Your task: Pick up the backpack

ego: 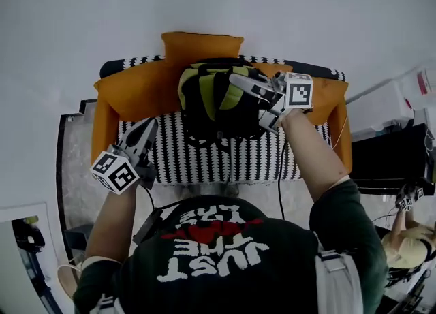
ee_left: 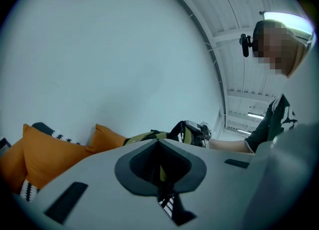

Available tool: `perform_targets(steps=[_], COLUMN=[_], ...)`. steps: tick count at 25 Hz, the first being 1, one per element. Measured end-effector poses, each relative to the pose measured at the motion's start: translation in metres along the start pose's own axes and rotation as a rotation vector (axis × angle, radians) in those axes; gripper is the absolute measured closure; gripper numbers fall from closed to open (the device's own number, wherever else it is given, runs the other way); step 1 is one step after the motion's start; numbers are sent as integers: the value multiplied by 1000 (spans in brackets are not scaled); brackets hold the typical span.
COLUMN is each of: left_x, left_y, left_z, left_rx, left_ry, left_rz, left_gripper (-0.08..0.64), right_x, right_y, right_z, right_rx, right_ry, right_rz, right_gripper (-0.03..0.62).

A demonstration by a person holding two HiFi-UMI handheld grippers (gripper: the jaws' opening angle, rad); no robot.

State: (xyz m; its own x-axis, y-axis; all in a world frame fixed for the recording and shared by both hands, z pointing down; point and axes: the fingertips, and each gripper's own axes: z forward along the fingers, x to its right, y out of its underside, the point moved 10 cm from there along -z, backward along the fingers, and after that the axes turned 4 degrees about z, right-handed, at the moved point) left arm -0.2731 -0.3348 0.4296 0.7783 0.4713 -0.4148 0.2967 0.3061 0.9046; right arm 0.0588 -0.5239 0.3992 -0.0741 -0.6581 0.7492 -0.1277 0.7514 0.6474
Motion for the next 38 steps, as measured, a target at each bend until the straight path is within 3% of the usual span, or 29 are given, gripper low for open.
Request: perform_targets(steps=[4, 13, 22, 27, 38], left_x=[11, 28, 52, 52, 53], left_y=[-27, -120, -184, -218, -237], left_z=[-9, 8, 20, 14, 24], left_rx=[33, 149, 186, 200, 229], left_ry=[17, 68, 50, 31, 16], left_rz=[45, 129, 211, 251, 290], left_gripper=[549, 549, 549, 549, 549], right_x=[-50, -151, -232, -256, -250], right_y=[-36, -166, -257, -277, -282], right_z=[6, 30, 41, 60, 59], right_rx=[25, 60, 111, 109, 102], right_ry=[5, 10, 33, 35, 43], right_rz=[-85, -318, -418, -445, -461], right_gripper=[535, 535, 535, 535, 535])
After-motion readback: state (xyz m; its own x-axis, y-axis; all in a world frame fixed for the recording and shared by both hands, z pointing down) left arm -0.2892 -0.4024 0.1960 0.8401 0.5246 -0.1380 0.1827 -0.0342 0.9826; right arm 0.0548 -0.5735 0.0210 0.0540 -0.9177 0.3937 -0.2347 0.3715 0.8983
